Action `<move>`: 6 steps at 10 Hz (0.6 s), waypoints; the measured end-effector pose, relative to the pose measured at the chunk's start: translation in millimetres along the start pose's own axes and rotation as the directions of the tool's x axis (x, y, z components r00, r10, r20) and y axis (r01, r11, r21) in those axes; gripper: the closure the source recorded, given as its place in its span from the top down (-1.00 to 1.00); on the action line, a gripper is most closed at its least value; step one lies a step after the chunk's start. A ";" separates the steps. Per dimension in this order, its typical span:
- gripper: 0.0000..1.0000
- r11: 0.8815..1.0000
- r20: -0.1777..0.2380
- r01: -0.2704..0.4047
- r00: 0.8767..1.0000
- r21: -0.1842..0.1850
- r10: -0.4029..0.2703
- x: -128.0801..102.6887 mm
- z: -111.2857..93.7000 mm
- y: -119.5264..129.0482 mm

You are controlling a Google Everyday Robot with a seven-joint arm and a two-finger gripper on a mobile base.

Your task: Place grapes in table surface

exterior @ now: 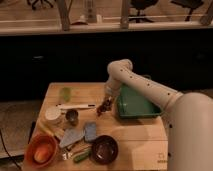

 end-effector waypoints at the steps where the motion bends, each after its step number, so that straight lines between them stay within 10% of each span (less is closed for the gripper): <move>1: -0.93 1.000 -0.002 -0.002 1.000 0.001 0.002 -1.0 2.5 -1.6; 6: -0.93 1.000 -0.014 -0.002 1.000 0.004 0.002 -3.9 20.6 -13.0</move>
